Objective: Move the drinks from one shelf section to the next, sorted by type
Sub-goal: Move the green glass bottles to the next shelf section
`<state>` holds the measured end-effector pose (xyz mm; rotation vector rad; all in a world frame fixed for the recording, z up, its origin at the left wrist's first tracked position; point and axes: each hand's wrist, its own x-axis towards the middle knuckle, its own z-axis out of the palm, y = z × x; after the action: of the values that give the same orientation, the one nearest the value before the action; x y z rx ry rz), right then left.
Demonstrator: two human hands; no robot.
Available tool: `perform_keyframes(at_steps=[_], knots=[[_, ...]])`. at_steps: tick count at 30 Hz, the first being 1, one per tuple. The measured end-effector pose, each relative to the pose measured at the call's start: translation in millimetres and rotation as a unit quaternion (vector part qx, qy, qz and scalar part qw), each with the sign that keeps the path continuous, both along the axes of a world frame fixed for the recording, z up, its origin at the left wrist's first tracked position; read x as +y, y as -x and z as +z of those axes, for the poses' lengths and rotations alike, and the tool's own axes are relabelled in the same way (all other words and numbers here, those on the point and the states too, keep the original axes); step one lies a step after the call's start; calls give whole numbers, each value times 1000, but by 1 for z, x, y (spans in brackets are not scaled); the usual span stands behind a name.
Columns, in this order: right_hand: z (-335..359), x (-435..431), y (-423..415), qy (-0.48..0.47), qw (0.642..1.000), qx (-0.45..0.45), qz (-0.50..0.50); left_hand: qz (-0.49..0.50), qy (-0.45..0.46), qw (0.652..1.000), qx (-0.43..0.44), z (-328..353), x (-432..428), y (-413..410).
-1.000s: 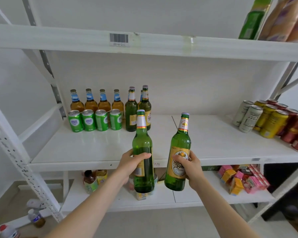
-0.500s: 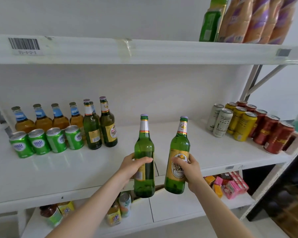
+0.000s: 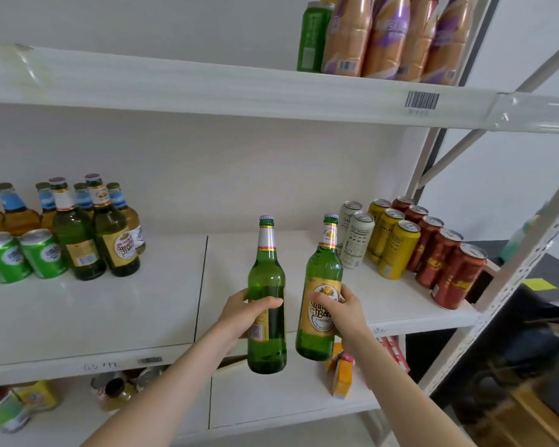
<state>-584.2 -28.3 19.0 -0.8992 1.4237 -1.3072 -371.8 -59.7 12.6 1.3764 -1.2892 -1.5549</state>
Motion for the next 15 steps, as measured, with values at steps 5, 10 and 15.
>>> perform_keyframes(at_steps=[5, 10, 15], knots=[[-3, -26, 39, 0, 1000, -13, 13, 18, 2, 1000, -5, 3, -19, 42], [-5, -72, 62, 1, 999, -22, 26, 37, 9, 999, -11, 5, -62, 65], [-8, -122, 72, -8, 999, -27, 33, 49, 19, 998, -23, 7, -108, 77]])
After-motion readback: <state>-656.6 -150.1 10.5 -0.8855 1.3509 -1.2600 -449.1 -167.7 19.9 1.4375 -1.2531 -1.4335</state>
